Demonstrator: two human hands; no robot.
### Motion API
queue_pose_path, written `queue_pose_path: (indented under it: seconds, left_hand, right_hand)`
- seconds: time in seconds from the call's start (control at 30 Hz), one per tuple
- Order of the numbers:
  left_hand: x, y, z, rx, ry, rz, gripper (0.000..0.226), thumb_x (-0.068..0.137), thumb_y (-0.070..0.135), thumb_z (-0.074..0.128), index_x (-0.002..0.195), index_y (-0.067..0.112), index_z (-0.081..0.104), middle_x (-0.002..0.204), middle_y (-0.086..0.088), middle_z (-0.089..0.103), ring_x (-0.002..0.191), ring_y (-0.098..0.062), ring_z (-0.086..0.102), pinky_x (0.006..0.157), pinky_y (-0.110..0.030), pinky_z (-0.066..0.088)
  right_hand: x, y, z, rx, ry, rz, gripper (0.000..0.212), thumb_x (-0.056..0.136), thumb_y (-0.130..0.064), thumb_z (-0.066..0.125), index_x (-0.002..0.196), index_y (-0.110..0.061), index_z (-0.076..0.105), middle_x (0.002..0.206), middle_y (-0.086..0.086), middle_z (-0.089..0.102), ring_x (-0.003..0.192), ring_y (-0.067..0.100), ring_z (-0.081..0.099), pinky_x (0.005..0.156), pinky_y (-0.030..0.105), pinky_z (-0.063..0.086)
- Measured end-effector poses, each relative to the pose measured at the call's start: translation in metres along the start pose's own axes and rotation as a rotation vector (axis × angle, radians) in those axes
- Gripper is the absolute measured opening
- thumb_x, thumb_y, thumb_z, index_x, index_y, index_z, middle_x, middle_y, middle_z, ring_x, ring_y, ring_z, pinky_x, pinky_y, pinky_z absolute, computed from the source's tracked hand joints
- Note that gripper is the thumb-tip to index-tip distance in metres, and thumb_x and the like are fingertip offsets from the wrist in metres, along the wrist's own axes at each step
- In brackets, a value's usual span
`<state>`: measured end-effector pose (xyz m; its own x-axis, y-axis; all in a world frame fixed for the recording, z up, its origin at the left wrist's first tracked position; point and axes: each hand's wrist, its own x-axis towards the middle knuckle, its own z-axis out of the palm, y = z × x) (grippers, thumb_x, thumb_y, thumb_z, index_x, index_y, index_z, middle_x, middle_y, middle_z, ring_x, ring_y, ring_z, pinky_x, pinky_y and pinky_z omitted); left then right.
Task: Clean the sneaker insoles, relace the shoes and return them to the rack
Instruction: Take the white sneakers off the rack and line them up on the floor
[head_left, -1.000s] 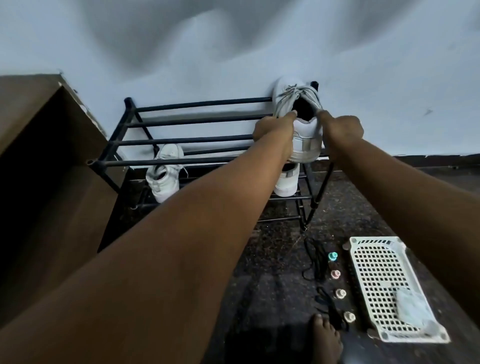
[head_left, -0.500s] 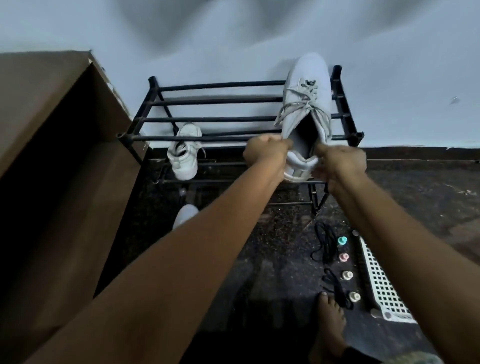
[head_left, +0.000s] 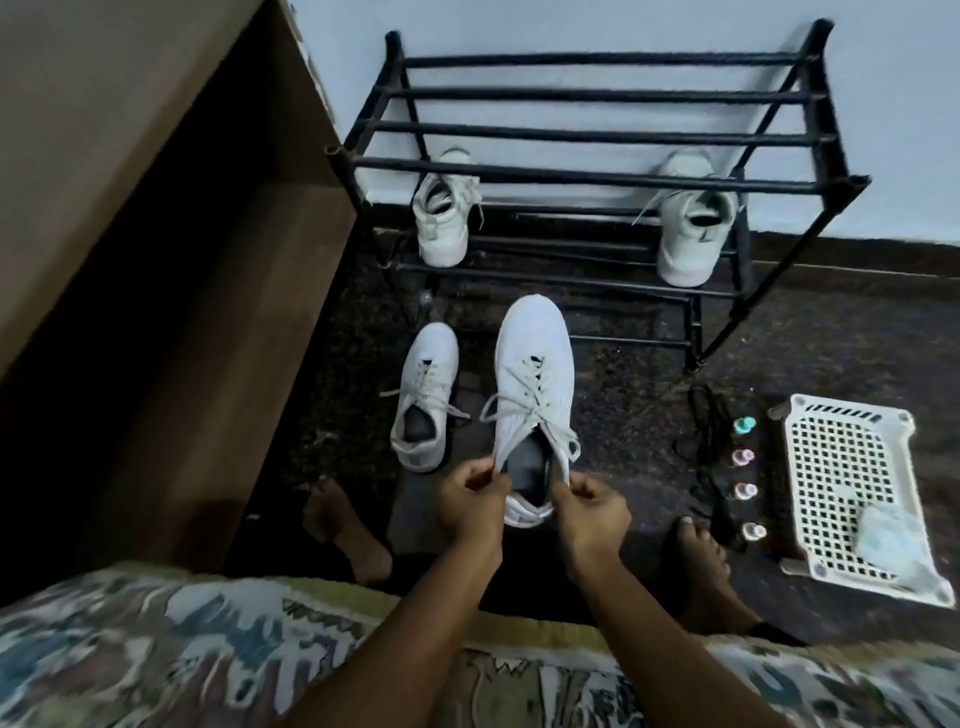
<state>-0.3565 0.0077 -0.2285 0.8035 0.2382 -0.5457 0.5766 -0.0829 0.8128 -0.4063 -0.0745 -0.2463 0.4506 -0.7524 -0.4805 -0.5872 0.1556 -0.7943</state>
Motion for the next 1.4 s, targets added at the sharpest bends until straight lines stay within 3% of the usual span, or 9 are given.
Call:
queue_pose_path:
  seconds: [0.1, 0.17, 0.3, 0.47, 0.8, 0.97, 1.13, 1.3, 1.4]
  left_hand:
    - [0.023, -0.022, -0.003, 0.06, -0.003, -0.063, 0.02, 0.076, -0.012, 0.063, 0.09, 0.0, 0.068, 0.075, -0.006, 0.064, 0.064, -0.015, 0.057, 0.058, -0.019, 0.049]
    - [0.041, -0.03, 0.001, 0.066, -0.009, -0.081, 0.021, 0.076, -0.016, 0.061, 0.093, -0.006, 0.067, 0.068, -0.002, 0.061, 0.054, -0.005, 0.056, 0.05, -0.008, 0.045]
    - [0.08, -0.048, 0.013, 0.084, -0.015, -0.142, 0.022, 0.076, -0.02, 0.058, 0.095, -0.012, 0.065, 0.06, 0.006, 0.059, 0.04, 0.008, 0.052, 0.046, -0.006, 0.043]
    - [0.124, -0.067, 0.024, 0.109, -0.01, -0.204, 0.023, 0.078, -0.016, 0.059, 0.098, -0.007, 0.065, 0.069, 0.001, 0.06, 0.056, -0.006, 0.054, 0.049, -0.006, 0.044]
    - [0.166, -0.085, 0.03, 0.189, 0.003, -0.193, 0.026, 0.077, -0.011, 0.062, 0.101, -0.004, 0.067, 0.088, -0.008, 0.065, 0.077, -0.016, 0.059, 0.053, -0.005, 0.044]
    - [0.171, -0.088, 0.036, 0.214, -0.033, -0.172, 0.027, 0.077, -0.011, 0.062, 0.102, -0.004, 0.067, 0.087, -0.007, 0.065, 0.074, -0.013, 0.057, 0.052, -0.002, 0.044]
    - [0.174, -0.092, 0.04, 0.201, -0.029, -0.183, 0.026, 0.078, -0.011, 0.062, 0.102, -0.002, 0.067, 0.089, -0.005, 0.065, 0.079, -0.014, 0.059, 0.054, -0.003, 0.045]
    - [0.179, -0.096, 0.044, 0.188, -0.043, -0.178, 0.027, 0.078, -0.012, 0.061, 0.103, -0.004, 0.067, 0.09, -0.007, 0.066, 0.078, -0.016, 0.059, 0.059, -0.009, 0.046]
    - [0.181, -0.098, 0.048, 0.189, -0.056, -0.174, 0.028, 0.078, -0.011, 0.061, 0.104, -0.004, 0.067, 0.091, -0.007, 0.066, 0.081, -0.016, 0.059, 0.061, -0.007, 0.046]
  right_hand:
    - [0.009, 0.019, 0.016, -0.062, -0.04, 0.065, 0.005, 0.075, -0.01, 0.068, 0.073, -0.01, 0.073, 0.065, 0.004, 0.068, 0.059, 0.009, 0.058, 0.063, 0.024, 0.044]
    - [0.02, 0.025, 0.026, -0.095, -0.054, 0.079, 0.006, 0.076, -0.007, 0.067, 0.073, -0.01, 0.071, 0.066, 0.005, 0.067, 0.061, 0.012, 0.058, 0.064, 0.024, 0.043]
    - [0.049, 0.035, 0.055, -0.144, -0.084, 0.112, 0.006, 0.077, -0.007, 0.066, 0.078, -0.008, 0.072, 0.071, 0.008, 0.068, 0.067, 0.016, 0.061, 0.068, 0.031, 0.049]
    - [0.082, 0.048, 0.086, -0.202, -0.128, 0.131, 0.009, 0.08, -0.007, 0.065, 0.083, -0.005, 0.073, 0.072, 0.008, 0.067, 0.067, 0.016, 0.059, 0.062, 0.026, 0.042]
    - [0.106, 0.069, 0.121, -0.171, -0.134, 0.188, 0.012, 0.08, -0.011, 0.066, 0.088, -0.005, 0.073, 0.079, 0.01, 0.071, 0.075, 0.02, 0.066, 0.07, 0.034, 0.051]
    - [0.111, 0.077, 0.125, -0.176, -0.082, 0.213, 0.019, 0.078, -0.018, 0.07, 0.092, -0.005, 0.073, 0.084, 0.012, 0.073, 0.077, 0.018, 0.066, 0.068, 0.03, 0.049]
    - [0.116, 0.074, 0.123, -0.188, -0.061, 0.194, 0.018, 0.08, -0.012, 0.069, 0.095, -0.003, 0.073, 0.084, 0.009, 0.07, 0.078, 0.017, 0.063, 0.07, 0.027, 0.046]
    - [0.118, 0.072, 0.126, -0.194, -0.05, 0.188, 0.022, 0.08, -0.012, 0.069, 0.1, -0.003, 0.072, 0.091, 0.014, 0.072, 0.081, 0.02, 0.064, 0.076, 0.034, 0.051]
    - [0.121, 0.071, 0.126, -0.22, -0.031, 0.184, 0.025, 0.08, -0.013, 0.068, 0.103, -0.003, 0.07, 0.092, 0.014, 0.071, 0.085, 0.023, 0.066, 0.076, 0.031, 0.048]
